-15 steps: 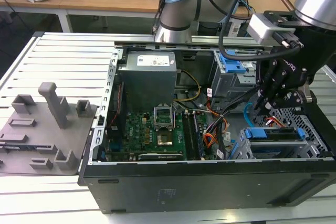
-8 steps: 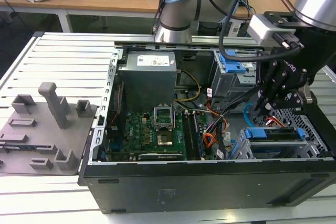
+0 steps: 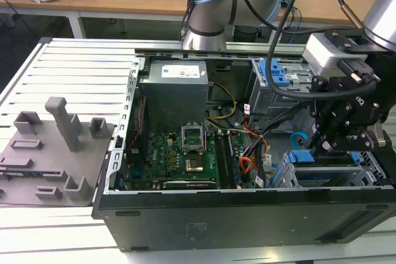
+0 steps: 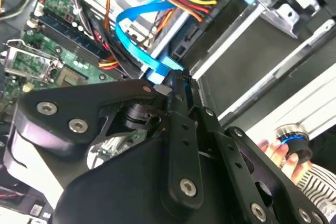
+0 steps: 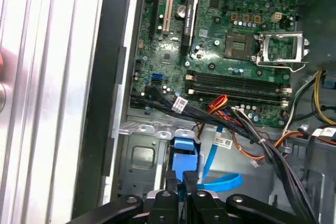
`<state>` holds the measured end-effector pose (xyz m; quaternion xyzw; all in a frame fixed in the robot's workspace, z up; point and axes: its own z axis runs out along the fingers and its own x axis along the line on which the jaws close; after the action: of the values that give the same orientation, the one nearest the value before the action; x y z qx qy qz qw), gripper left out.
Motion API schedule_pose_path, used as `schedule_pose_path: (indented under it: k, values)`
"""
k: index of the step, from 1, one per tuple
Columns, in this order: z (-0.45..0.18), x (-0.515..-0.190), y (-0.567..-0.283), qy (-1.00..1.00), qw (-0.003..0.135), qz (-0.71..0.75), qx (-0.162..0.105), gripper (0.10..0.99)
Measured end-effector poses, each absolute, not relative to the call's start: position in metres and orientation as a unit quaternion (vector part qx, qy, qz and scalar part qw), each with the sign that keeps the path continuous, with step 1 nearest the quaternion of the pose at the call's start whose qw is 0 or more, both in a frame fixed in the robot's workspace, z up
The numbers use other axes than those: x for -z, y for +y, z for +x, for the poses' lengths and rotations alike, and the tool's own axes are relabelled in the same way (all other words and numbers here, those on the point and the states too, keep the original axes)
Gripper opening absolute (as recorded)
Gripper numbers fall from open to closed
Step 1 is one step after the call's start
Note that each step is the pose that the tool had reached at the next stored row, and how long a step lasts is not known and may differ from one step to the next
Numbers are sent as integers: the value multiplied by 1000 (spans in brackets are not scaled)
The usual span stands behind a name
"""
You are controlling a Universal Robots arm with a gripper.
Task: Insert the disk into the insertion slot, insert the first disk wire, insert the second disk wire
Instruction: 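Insert the second disk wire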
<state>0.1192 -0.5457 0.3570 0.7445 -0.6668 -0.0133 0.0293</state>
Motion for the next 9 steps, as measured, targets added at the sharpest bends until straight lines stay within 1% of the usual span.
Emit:
schedule_pose_path:
  k: [9]
  values:
    - [140, -350, -543, -667, 30, 744, 15, 161]
